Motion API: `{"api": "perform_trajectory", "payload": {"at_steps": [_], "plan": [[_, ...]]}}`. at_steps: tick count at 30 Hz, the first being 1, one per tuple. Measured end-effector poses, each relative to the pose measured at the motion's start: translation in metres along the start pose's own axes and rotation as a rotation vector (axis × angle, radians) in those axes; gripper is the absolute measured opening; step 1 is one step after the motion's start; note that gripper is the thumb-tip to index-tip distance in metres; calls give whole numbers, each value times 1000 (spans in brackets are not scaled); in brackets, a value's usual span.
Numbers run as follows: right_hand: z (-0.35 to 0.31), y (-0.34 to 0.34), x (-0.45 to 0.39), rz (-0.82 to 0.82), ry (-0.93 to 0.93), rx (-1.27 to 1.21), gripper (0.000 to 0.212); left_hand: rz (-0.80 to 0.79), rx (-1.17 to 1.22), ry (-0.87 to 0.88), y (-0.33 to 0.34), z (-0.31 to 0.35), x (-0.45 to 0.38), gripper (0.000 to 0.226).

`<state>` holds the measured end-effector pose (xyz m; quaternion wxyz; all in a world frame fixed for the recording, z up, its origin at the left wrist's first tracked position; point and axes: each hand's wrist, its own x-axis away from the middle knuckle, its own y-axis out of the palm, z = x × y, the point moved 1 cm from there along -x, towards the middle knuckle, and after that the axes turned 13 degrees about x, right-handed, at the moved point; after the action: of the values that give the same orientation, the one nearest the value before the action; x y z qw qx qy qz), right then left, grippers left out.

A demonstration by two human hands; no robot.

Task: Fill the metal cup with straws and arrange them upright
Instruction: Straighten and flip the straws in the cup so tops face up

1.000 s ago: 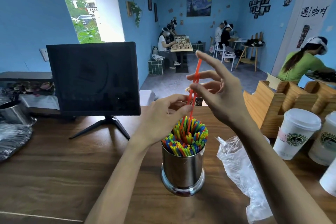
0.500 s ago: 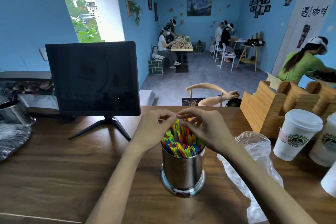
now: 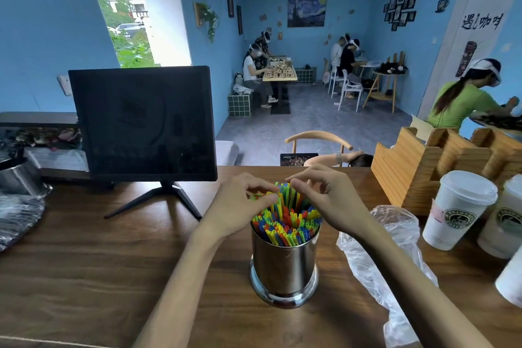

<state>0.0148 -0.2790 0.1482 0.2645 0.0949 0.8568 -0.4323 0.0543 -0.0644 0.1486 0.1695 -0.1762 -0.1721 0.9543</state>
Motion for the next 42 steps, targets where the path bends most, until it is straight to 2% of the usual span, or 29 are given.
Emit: {"api": "perform_trajectory", "payload": {"at_steps": [6, 12, 18, 22, 25, 32, 37, 42], "plan": [[6, 7, 2, -26, 51, -39, 13, 56, -188, 69, 0, 5, -2, 17], [4, 8, 2, -28, 36, -21, 10, 39, -348, 132, 2, 2, 0, 17], [2, 13, -2, -98, 11, 27, 10, -119, -440, 143, -3, 7, -5, 2], [6, 15, 1, -99, 25, -3, 10, -270, -484, 128, -8, 13, -12, 4], [8, 15, 2, -90, 40, -46, 9, -318, -476, 118, -10, 16, -16, 9], [8, 8, 3, -94, 76, -78, 9, -298, -426, 108, -7, 18, -19, 3], [9, 10, 6, -97, 83, -70, 8, -277, -332, 83, -13, 18, -14, 12], [6, 11, 8, -99, 102, -88, 9, -151, -297, 137, -11, 15, -12, 4]]}}
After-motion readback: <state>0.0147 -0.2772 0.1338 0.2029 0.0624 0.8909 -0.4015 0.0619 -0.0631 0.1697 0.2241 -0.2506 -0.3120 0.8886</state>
